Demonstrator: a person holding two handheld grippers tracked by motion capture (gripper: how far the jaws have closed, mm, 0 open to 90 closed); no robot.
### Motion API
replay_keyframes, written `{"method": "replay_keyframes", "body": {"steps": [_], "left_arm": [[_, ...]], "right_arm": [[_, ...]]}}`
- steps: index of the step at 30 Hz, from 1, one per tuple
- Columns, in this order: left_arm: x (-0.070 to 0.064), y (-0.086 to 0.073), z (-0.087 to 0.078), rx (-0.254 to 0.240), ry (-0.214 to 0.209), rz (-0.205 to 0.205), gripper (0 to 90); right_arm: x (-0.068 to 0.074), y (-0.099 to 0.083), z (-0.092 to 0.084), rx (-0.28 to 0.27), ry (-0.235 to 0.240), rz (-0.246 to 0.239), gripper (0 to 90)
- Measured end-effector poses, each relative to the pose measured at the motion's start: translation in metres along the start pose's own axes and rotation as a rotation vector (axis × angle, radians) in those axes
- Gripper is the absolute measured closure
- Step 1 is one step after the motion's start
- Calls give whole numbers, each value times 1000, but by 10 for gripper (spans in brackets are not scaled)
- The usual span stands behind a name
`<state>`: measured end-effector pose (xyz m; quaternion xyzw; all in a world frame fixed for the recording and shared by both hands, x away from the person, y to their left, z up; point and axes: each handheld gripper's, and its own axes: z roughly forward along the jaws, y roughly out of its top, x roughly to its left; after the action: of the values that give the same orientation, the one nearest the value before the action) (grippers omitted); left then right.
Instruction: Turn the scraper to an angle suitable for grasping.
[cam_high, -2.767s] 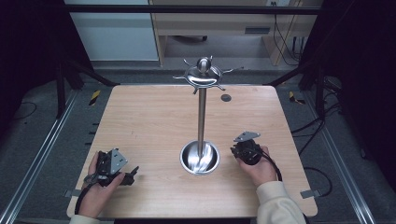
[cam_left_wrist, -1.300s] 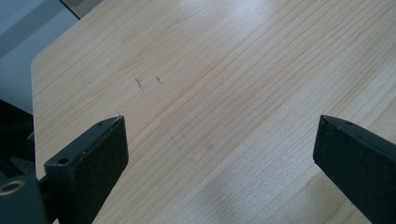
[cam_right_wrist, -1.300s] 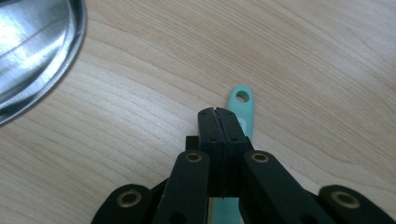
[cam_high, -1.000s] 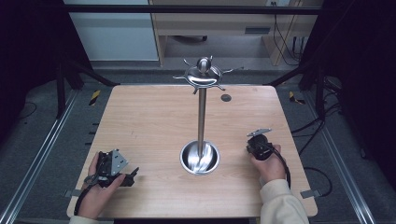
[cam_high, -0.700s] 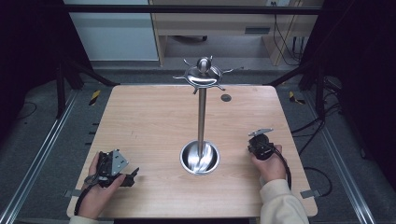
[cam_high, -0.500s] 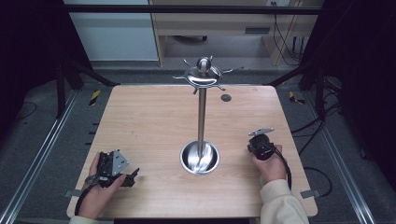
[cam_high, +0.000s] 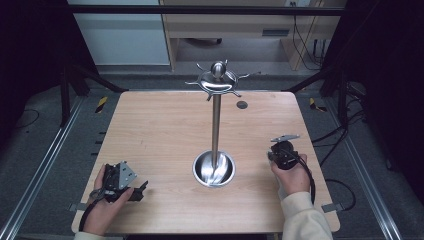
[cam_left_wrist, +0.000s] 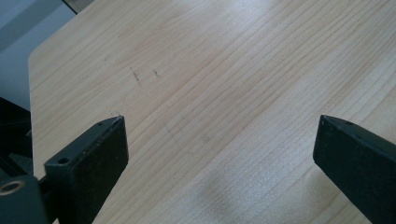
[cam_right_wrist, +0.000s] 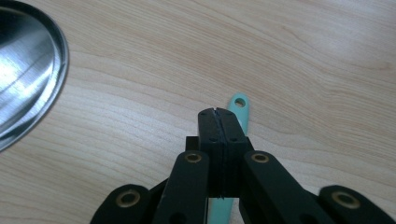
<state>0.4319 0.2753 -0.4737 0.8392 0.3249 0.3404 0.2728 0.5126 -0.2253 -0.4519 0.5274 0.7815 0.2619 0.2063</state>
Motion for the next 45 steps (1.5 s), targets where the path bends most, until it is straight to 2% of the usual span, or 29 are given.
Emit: {"method": "replay_keyframes", "body": {"steps": [3, 7, 11, 13, 16, 17, 18, 23, 30, 36, 45], "left_arm": [[0, -1, -1, 1, -1, -1, 30], [2, -1, -3, -7, 5, -8, 31], [3, -1, -3, -6, 4, -10, 30], [2, -1, -2, -5, 5, -7, 30], [1, 0, -2, -6, 11, -5, 30], [2, 0, -3, -7, 11, -7, 31], [2, -1, -2, -15, 11, -19, 31], [3, -1, -2, -6, 10, -12, 31], [2, -1, -2, -4, 9, -4, 30], [1, -1, -2, -10, 13, -12, 30], [0, 0, -1, -4, 13, 7, 30]], "right_arm": [[1, 5, -4, 12, -5, -5, 900], [3, 20, -16, 47, -9, -35, 900], [5, 28, -23, 84, 15, -24, 887], [4, 36, -31, 103, 14, -20, 882], [1, 39, -32, 119, 4, -24, 879], [-1, 42, -32, 144, -2, -12, 866], [-3, 44, -31, 151, -6, -18, 858], [-7, 47, -26, 195, -3, 8, 810], [-16, 48, -8, 265, 2, 32, 736], [-21, 48, 8, 329, 17, 49, 684], [-23, 46, 25, 375, 22, 75, 669]]}}
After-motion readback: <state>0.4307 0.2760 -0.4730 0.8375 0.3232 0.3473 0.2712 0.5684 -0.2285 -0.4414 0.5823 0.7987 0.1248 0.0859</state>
